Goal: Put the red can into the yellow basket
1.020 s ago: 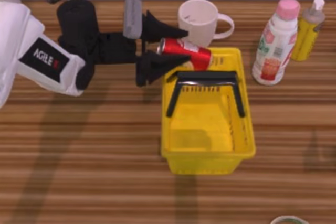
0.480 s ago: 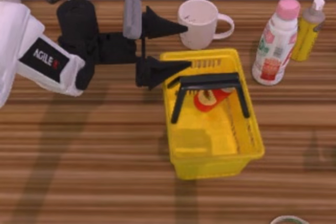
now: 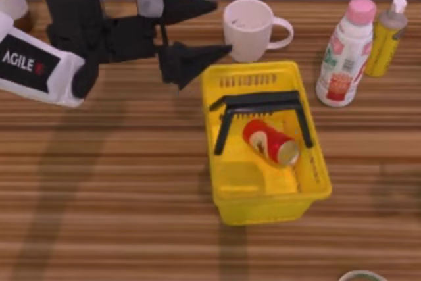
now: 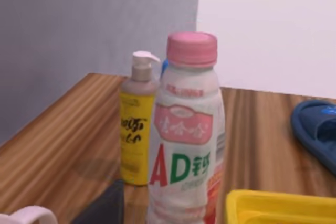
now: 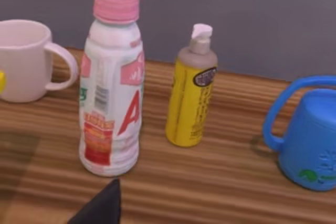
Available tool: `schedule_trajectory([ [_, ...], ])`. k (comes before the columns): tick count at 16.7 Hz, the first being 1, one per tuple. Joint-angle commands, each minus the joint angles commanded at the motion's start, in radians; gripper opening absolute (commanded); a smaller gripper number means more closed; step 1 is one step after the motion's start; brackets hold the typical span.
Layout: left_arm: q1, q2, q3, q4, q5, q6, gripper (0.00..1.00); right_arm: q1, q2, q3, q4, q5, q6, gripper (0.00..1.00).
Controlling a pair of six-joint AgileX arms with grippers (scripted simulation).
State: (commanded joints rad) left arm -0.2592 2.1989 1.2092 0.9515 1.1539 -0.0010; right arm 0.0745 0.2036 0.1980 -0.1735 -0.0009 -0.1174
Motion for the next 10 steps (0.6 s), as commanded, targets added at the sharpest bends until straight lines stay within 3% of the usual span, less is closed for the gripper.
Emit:
schedule_trajectory([
  [4, 0.054, -0.314, -0.154, -0.146, -0.178, -0.042, 1.00, 0.098, 0.333, 0.315, -0.227, 0.002, -0.156, 1.00],
  [10, 0.149, -0.958, -0.494, -0.439, -0.515, -0.080, 1.00, 0.272, 0.971, 0.933, -0.602, 0.002, -0.422, 1.00],
])
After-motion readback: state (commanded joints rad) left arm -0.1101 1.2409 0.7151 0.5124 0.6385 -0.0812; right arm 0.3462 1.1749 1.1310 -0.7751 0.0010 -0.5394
